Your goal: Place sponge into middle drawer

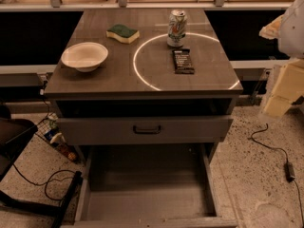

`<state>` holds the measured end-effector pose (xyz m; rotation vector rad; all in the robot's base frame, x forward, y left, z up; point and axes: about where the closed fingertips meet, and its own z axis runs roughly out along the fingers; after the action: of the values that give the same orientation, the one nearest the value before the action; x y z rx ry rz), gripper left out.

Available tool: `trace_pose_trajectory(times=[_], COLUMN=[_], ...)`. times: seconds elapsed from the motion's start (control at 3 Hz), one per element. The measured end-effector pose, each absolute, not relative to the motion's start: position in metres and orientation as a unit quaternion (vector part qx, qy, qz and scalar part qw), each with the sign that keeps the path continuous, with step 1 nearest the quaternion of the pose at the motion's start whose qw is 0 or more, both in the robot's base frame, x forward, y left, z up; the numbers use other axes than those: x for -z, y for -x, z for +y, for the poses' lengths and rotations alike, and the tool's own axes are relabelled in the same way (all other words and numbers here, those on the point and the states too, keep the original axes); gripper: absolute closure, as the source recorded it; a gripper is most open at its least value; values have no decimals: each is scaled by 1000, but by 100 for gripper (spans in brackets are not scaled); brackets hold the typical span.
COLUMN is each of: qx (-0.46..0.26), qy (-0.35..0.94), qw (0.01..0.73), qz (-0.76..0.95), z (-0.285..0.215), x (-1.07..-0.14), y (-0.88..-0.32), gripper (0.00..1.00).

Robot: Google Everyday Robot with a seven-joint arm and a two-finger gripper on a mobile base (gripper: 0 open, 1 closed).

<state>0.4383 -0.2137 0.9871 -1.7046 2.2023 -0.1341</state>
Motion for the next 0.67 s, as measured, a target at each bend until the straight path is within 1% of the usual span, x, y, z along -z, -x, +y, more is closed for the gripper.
trace_pose_trajectory(times=[0.33, 0.67], qx=[49, 58], qy=[601, 590], qw=[183, 242], qz=[777, 768], z=[-214, -219], x=[-990, -1010], y=[-440, -453], gripper=[0, 0])
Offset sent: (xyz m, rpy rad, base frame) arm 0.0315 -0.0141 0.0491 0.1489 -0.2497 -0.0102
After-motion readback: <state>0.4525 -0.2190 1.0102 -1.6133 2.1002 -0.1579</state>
